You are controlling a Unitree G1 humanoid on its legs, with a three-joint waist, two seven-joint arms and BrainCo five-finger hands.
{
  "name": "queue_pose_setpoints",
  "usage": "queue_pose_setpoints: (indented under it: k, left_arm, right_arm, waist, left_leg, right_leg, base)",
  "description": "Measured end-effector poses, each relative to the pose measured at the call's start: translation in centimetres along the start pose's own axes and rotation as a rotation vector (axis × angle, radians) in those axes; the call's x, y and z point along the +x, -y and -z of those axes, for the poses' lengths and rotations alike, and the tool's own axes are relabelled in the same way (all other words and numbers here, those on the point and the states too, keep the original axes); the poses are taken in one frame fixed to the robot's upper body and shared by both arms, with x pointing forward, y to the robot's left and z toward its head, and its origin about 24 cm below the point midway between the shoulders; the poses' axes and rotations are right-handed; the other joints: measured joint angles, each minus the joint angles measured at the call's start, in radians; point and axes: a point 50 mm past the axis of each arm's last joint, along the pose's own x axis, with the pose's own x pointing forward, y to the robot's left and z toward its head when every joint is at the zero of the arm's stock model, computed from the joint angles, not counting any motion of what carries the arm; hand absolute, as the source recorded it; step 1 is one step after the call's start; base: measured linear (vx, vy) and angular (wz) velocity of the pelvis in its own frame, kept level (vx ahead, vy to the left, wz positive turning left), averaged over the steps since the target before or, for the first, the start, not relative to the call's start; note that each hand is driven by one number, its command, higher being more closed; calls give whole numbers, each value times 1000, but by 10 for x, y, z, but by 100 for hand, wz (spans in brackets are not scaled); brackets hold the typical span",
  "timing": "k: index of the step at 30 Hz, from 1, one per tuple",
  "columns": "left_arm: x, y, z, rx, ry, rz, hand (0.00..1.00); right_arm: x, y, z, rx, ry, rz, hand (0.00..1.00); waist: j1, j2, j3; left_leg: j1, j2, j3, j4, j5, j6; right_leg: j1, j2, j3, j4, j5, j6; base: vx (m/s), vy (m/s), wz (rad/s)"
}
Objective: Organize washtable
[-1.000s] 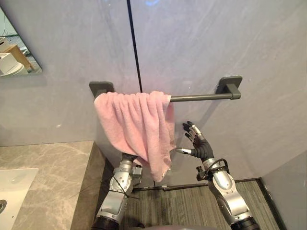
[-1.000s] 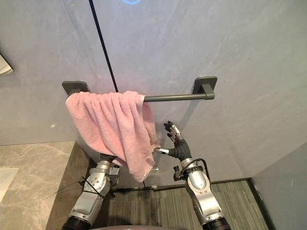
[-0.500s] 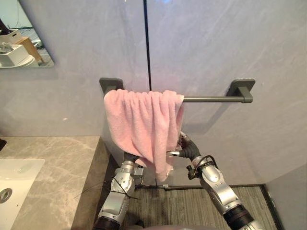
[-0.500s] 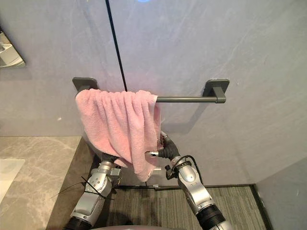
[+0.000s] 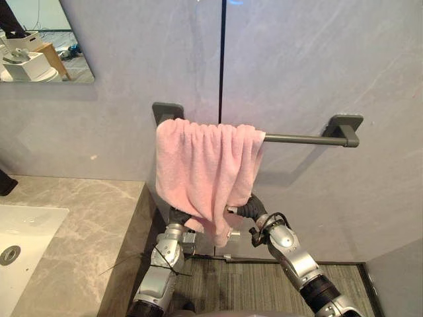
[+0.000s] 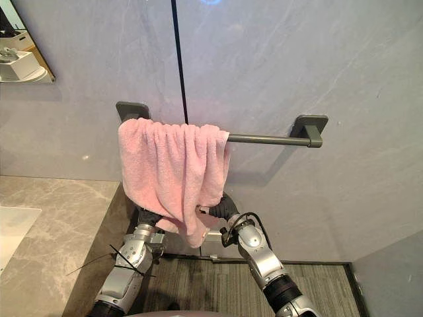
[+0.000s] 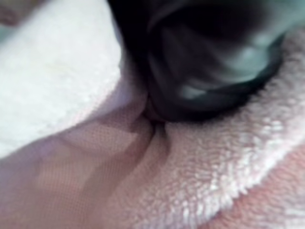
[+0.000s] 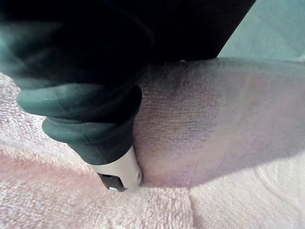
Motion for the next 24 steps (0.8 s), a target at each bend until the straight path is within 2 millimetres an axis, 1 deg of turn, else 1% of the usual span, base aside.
queue_pose_setpoints:
  k: [3, 6, 12, 16, 20, 24]
  left_arm:
    - [0, -1, 0, -1, 1, -4, 100]
    - [0, -1, -2, -5, 9, -9, 100]
    - [-1, -5, -12, -35, 56, -48, 100]
    - [-1, -3, -20, -49, 88, -46, 100]
    - [0, -5, -25, -56, 112, -58, 100]
    - [0, -3, -31, -67, 138, -49, 100]
  right_arm:
    - [0, 4, -1, 10, 8, 32, 100]
    - [-4, 14, -2, 33, 21, 103, 100]
    - [-15, 28, -6, 55, 56, 208, 100]
    - [-23, 36, -16, 68, 116, 269, 100]
    - [-28, 43, -23, 88, 154, 324, 100]
    - [-34, 49, -19, 110, 150, 372, 100]
  waist:
    - [-1, 0, 0]
    - [0, 0, 0]
    - [-5, -2, 1]
    - [-6, -3, 1]
    - [-9, -2, 2]
    - [-10, -2, 2]
  left_leg:
    - [0, 1, 1, 0, 0, 0]
    - [1, 1, 2, 0, 0, 0]
    - [22, 2, 21, -4, -1, -1]
    - [26, 0, 27, -5, -2, -1]
    - [27, 0, 28, -5, -2, -1]
    - [29, -1, 30, -5, -2, -1]
  right_leg:
    - [0, 0, 1, 0, 0, 0]
    - [0, 0, 2, 1, 0, 0]
    - [2, 1, 20, 3, 0, 0]
    - [0, -1, 25, 5, 0, 1]
    - [1, -1, 26, 5, 1, 1]
    - [1, -1, 28, 3, 1, 1]
  base:
    - [0, 0, 0]
    - [0, 0, 0]
    - [-14, -3, -9]
    - [-13, 0, -3]
    - [0, 0, 0]
    - [0, 0, 0]
